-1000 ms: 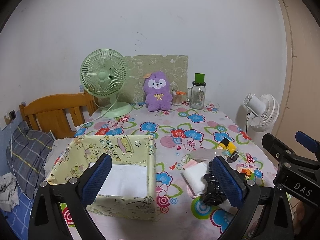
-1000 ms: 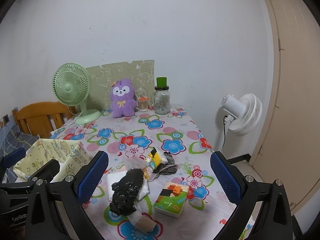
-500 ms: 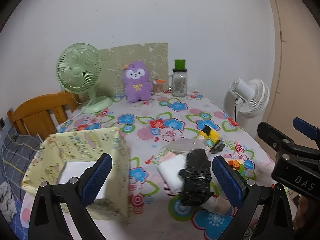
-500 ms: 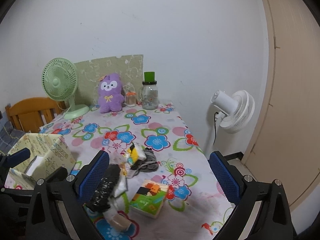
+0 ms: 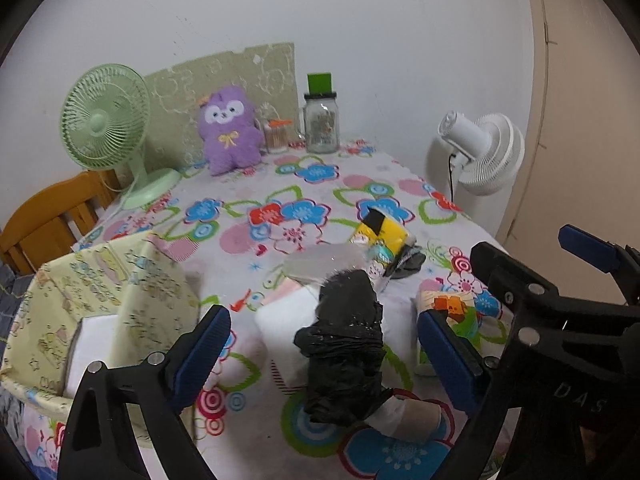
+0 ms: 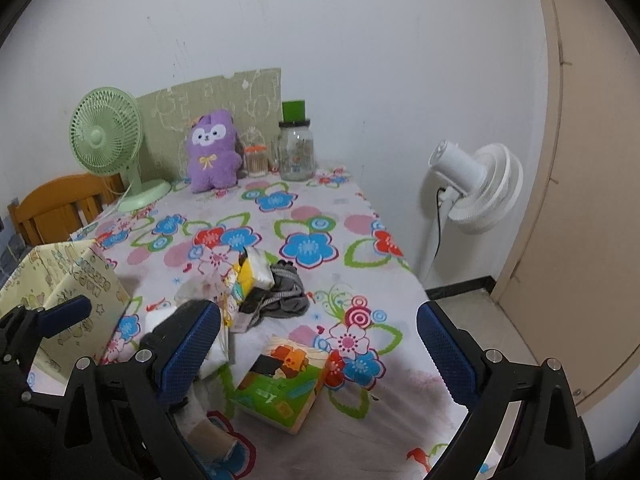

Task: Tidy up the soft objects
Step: 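Lower the left tool onto the black plastic-wrapped bundle and close it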

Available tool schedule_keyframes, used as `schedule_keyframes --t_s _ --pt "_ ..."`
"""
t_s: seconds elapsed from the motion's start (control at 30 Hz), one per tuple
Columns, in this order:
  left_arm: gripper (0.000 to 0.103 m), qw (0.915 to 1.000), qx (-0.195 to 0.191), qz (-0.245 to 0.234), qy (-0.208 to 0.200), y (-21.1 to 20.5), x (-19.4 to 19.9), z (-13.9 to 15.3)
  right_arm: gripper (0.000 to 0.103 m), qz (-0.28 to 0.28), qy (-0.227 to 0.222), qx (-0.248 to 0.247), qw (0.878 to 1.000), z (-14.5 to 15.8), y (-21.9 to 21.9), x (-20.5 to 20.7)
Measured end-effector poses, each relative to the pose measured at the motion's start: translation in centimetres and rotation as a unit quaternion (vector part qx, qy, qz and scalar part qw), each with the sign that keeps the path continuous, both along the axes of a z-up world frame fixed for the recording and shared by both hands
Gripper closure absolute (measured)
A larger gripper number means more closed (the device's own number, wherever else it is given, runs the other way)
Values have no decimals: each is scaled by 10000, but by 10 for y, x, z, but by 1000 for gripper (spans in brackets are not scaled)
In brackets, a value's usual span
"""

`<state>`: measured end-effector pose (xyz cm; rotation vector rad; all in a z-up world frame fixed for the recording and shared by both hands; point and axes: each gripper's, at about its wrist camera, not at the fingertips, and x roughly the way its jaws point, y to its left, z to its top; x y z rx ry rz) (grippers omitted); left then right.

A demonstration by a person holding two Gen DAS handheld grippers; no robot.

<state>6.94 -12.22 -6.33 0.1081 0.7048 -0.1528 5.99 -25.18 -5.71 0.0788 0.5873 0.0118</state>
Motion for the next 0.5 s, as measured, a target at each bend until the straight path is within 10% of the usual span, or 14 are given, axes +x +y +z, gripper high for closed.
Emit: schedule_keyframes --t_s 0.5 --pt "45 9978 64 -212 625 -8 18 -32 6 135 754 69 9970 -41 9 36"
